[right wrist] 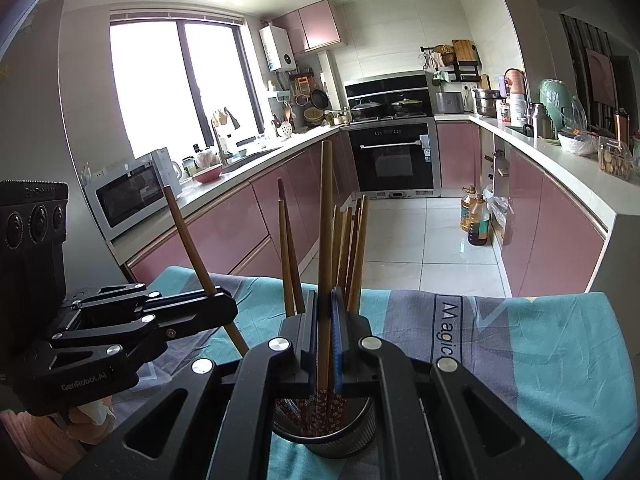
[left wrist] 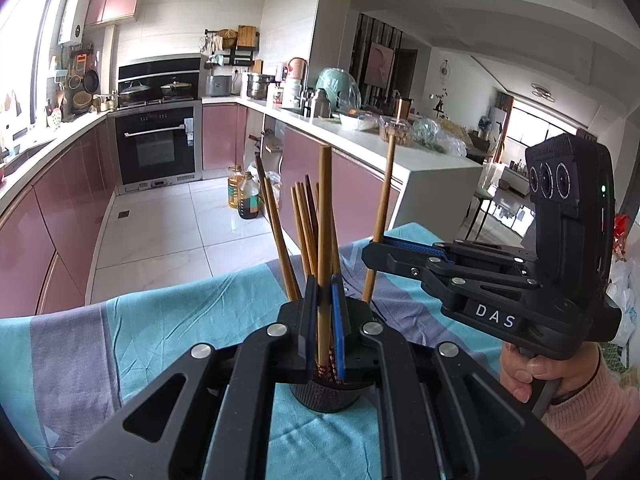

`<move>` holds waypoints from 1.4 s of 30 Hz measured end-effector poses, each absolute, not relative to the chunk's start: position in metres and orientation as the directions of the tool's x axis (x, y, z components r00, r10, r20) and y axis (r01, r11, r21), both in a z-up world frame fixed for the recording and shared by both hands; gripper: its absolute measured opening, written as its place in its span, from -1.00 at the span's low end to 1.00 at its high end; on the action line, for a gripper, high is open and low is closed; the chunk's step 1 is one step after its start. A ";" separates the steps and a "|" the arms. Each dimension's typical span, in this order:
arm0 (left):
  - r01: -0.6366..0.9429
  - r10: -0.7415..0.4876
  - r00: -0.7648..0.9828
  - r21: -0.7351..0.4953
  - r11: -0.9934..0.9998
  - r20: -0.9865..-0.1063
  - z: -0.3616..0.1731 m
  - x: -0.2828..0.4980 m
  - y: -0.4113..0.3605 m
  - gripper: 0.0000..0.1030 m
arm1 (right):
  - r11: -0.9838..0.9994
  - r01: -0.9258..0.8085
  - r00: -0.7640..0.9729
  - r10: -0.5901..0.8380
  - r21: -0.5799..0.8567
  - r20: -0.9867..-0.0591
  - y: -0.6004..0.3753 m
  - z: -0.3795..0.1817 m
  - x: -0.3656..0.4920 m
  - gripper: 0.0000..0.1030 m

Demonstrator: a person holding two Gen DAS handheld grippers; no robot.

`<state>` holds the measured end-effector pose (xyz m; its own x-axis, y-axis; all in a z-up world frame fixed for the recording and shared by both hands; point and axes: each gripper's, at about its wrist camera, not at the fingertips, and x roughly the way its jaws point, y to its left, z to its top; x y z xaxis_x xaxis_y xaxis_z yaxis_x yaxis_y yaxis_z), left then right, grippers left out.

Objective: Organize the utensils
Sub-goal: 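Push both chopsticks down into the holder among the others, then open both tools, releasing the chopsticks, and pull back from the holder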

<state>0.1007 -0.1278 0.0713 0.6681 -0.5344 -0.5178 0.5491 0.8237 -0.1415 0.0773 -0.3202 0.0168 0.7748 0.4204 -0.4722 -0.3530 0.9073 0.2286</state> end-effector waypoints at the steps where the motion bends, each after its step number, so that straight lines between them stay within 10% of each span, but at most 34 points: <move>1: 0.549 -0.533 0.665 -0.141 0.824 -0.523 0.070 0.102 -0.129 -0.86 | 0.907 -0.353 0.773 0.421 0.229 -0.475 -0.320 0.016 0.078 -0.89; 27: 0.509 -0.490 0.630 -0.155 0.846 -0.603 0.033 0.151 -0.138 -0.84 | 0.910 -0.323 0.742 0.414 0.261 -0.526 -0.314 -0.002 0.095 -0.85; 33: 0.495 -0.476 0.644 -0.149 0.856 -0.598 0.028 0.149 -0.134 -0.51 | 0.911 -0.310 0.751 0.411 0.273 -0.518 -0.319 -0.003 0.090 -0.79; 42: 0.397 -0.407 0.748 -0.137 0.908 -0.524 0.022 0.118 -0.094 0.32 | 0.913 -0.345 0.779 0.409 0.219 -0.475 -0.313 0.000 0.055 -0.07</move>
<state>0.1184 -0.0938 0.0218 0.7482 -0.4066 -0.5243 0.3969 0.9075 -0.1373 0.0550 -0.3133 -0.0002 0.7791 0.4089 -0.4753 -0.3455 0.9126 0.2187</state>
